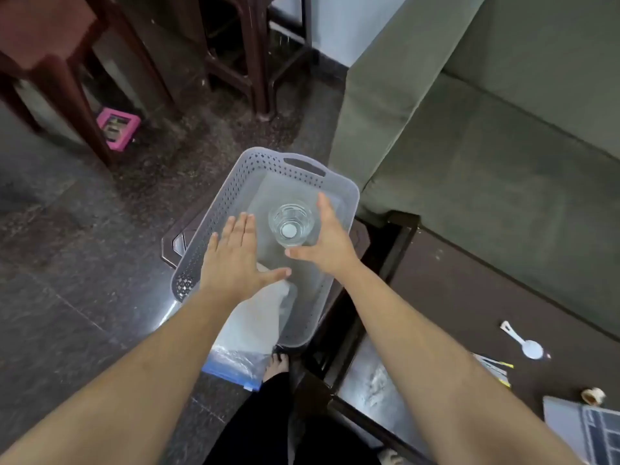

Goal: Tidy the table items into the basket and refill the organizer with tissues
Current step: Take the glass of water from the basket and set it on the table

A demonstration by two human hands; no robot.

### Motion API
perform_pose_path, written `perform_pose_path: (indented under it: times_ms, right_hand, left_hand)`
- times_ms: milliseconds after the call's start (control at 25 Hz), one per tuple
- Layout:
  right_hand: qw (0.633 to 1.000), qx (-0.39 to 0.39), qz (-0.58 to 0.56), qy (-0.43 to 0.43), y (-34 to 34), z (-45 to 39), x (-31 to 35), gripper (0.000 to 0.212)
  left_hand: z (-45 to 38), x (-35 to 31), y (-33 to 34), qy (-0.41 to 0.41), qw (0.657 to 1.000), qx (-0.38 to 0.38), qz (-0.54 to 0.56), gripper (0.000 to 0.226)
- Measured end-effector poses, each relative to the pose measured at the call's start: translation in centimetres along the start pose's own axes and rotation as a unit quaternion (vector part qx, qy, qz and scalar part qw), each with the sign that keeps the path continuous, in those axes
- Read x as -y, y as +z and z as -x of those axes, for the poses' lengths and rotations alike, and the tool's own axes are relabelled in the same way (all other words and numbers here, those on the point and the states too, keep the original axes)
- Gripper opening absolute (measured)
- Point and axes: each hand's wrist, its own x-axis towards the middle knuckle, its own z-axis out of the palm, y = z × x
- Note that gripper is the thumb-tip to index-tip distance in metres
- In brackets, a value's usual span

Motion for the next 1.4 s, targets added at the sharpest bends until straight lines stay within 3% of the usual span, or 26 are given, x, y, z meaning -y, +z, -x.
perform_pose_path:
  times_ms: [120, 400, 600, 760, 920, 1160, 1400]
  right_hand:
    - [0.996, 0.0, -0.07, 0.055, 2.2, -2.1, -1.0, 0.117]
    - [0.972, -0.13, -0.18, 0.083, 6.2, -4.0, -2.5, 0.103]
    - [0.978, -0.098, -0.177, 0.057, 5.1, -4.5, -2.6, 0.083]
    - [0.988, -0.032, -0.153, -0.005, 2.0, -4.1, -1.8, 0.082]
    - [0.982, -0.028, -0.176, -0.068, -2.4, -2.5, -1.7, 0.08]
    - [0.969, -0.08, -0.197, -0.128, -11.5, 2.4, -6.3, 0.074]
    - [0.961, -0.163, -0.212, -0.07, -20.0, 8.9, -17.1, 0.078]
  left_hand:
    - [-1.8, 0.6, 1.6, -0.022, 0.999, -0.015, 0.04, 0.12]
    - [-3.3, 1.7, 3.0, -0.008, 0.998, -0.017, 0.068, 0.123]
    - [-3.2, 1.3, 2.4, 0.003, 0.999, -0.003, 0.052, 0.131]
    - [-2.4, -0.6, 2.2, -0.002, 0.999, -0.011, 0.033, 0.135]
    - [-1.7, -4.1, 2.4, 0.011, 0.999, -0.022, 0.035, 0.134]
    - [-1.1, -12.1, 3.5, 0.113, 0.992, -0.05, 0.004, 0.129]
    - [-0.5, -23.2, 6.9, 0.226, 0.973, -0.016, -0.035, 0.126]
